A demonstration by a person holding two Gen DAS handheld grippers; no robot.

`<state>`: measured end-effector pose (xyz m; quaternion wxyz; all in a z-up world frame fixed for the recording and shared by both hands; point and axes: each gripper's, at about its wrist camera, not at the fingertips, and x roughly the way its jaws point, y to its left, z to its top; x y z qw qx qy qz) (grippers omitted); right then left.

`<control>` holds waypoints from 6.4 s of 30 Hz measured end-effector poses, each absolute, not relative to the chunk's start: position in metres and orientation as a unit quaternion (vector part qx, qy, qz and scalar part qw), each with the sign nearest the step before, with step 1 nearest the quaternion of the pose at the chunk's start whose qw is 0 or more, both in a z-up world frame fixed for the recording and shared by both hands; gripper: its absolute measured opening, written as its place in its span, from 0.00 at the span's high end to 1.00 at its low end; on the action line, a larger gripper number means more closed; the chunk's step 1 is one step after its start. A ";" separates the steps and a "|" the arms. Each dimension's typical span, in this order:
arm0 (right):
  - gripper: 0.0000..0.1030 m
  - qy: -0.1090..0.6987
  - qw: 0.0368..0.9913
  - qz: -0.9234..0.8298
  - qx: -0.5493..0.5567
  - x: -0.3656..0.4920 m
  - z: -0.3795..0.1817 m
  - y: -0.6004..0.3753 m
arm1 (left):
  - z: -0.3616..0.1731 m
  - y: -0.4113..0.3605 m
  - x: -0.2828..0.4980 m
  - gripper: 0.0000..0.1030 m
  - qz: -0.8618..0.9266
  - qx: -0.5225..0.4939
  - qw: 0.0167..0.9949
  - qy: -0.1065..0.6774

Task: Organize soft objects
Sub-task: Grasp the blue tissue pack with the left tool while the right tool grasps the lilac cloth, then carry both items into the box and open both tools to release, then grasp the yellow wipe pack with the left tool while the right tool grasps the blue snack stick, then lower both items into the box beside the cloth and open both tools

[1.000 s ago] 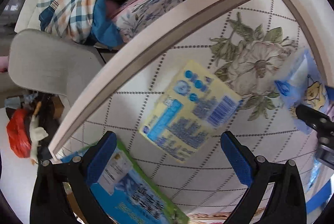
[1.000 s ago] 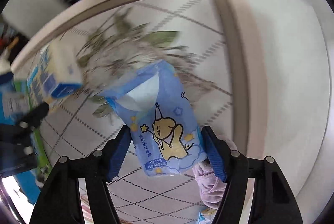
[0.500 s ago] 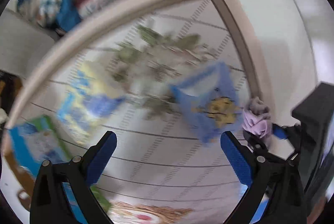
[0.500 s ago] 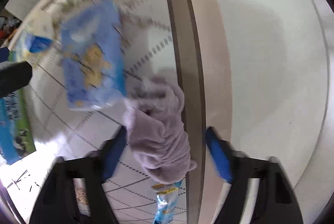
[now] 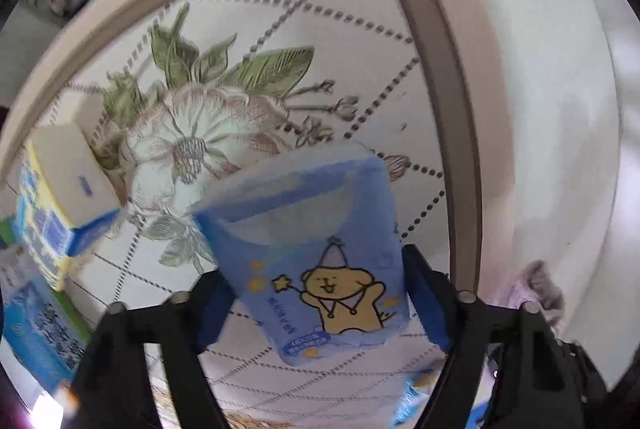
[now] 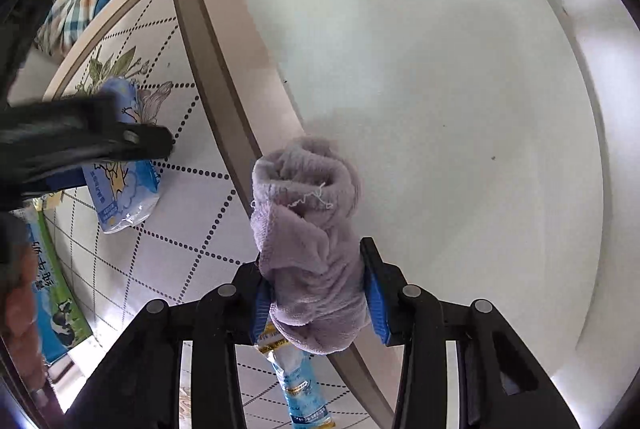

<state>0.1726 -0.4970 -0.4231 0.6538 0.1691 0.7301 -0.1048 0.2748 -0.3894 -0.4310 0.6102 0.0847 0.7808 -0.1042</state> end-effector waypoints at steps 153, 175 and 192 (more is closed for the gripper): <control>0.69 0.761 0.589 -0.117 0.246 0.141 -0.436 -0.449 | -0.444 -0.241 0.307 0.36 -0.112 0.194 0.617 0.754; 0.86 0.729 0.649 -0.112 0.187 0.112 -0.374 -0.396 | -0.348 -0.238 0.213 0.41 -0.135 0.103 0.708 0.686; 0.86 0.652 0.744 0.074 0.124 0.136 -0.209 -0.202 | -0.245 0.003 0.139 0.41 -0.057 -0.059 0.740 0.668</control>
